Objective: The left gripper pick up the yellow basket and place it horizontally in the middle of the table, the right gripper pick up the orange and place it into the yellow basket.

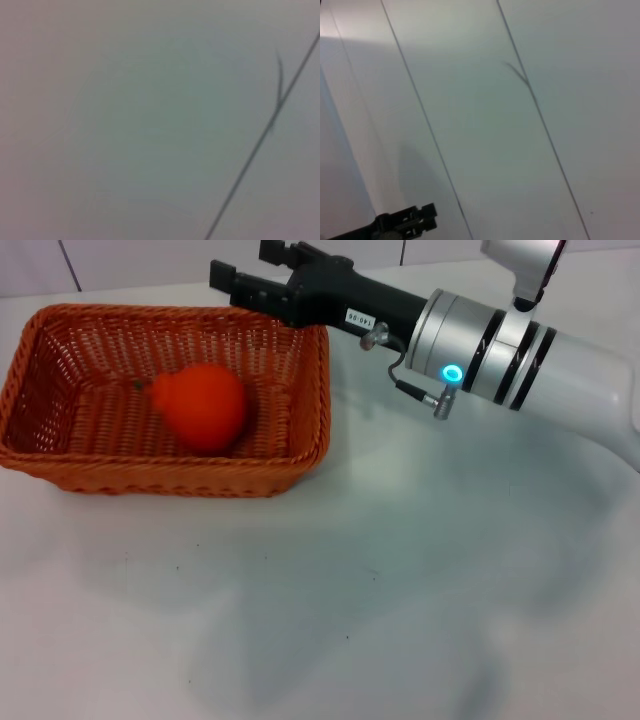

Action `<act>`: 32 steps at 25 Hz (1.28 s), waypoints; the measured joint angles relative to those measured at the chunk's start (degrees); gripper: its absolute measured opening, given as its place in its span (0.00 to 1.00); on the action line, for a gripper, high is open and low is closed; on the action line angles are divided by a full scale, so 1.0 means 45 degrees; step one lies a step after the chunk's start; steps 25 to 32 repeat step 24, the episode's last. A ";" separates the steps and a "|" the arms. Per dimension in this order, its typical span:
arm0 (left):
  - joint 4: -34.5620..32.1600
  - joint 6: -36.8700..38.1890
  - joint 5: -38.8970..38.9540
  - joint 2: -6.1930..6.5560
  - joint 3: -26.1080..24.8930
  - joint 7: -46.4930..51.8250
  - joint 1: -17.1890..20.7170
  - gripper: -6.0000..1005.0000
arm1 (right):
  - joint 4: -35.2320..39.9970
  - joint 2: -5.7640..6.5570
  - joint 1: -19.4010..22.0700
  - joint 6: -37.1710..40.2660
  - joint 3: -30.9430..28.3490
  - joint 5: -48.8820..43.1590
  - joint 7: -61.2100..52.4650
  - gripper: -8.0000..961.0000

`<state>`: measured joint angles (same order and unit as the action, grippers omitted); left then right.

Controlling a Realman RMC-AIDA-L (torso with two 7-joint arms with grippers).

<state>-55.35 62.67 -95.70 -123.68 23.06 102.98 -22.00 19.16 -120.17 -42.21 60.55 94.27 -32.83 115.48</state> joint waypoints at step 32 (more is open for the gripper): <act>0.2371 -0.0199 0.1811 0.0006 -0.2290 -0.5184 0.0574 0.64 | -0.1868 0.0032 0.4766 0.2554 -0.3724 0.6716 0.6184 0.99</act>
